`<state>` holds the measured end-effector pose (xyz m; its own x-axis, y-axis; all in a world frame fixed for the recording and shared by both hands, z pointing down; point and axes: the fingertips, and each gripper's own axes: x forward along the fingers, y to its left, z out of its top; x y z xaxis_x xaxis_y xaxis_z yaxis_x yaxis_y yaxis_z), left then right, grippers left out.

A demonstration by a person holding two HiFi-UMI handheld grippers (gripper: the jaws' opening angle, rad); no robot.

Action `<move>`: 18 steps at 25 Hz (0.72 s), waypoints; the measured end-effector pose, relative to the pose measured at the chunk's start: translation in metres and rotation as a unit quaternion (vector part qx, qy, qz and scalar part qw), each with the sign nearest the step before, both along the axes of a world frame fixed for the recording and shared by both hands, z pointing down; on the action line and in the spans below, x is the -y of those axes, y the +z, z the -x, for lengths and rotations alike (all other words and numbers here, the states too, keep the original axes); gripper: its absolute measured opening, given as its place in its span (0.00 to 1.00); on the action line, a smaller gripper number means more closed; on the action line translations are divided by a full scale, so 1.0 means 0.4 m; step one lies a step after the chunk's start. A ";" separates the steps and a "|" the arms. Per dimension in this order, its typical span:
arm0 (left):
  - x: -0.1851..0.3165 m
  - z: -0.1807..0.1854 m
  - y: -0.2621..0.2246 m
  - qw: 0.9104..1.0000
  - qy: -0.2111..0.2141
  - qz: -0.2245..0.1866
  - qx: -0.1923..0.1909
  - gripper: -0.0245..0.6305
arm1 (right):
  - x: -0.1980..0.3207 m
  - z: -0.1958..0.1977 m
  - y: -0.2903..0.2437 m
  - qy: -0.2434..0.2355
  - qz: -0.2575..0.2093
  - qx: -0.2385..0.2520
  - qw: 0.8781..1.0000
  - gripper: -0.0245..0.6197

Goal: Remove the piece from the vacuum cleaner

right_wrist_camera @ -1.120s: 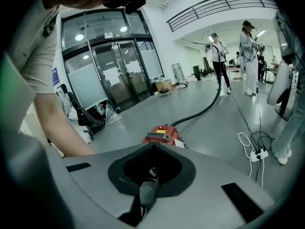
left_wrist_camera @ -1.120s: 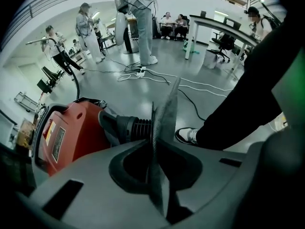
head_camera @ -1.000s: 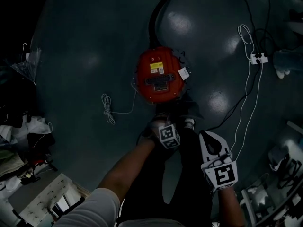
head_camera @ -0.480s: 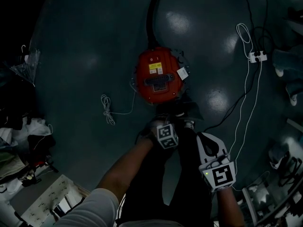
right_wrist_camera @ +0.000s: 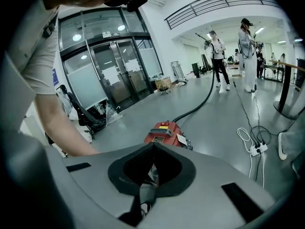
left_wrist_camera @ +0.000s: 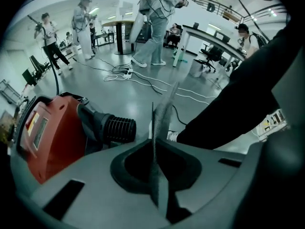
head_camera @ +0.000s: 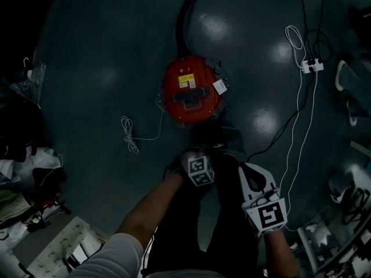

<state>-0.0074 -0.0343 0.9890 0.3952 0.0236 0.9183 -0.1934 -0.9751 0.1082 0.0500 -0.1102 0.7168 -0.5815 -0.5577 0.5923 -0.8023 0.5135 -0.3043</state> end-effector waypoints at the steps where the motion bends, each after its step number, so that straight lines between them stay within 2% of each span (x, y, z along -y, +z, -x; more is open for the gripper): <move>1: -0.004 0.002 -0.009 1.000 -0.002 0.000 -0.001 0.08 | -0.001 -0.001 -0.004 0.000 -0.001 -0.001 1.000 0.06; 4: -0.010 0.006 -0.071 1.000 0.000 -0.004 -0.007 0.08 | -0.010 -0.003 -0.032 0.000 -0.004 -0.006 1.000 0.06; 7: -0.013 0.021 -0.186 1.000 -0.006 -0.007 -0.017 0.08 | -0.013 0.010 -0.102 0.004 -0.012 -0.004 1.000 0.06; 18: -0.062 0.080 -0.797 0.996 -0.012 -0.025 -0.082 0.08 | -0.065 0.076 -0.496 0.024 -0.036 0.012 0.999 0.06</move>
<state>-0.0395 -0.0096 0.6701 0.5404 -0.0327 0.8407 -0.2012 -0.9753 0.0914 0.0194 -0.0842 0.5182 -0.5665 -0.6252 0.5369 -0.8195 0.4959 -0.2873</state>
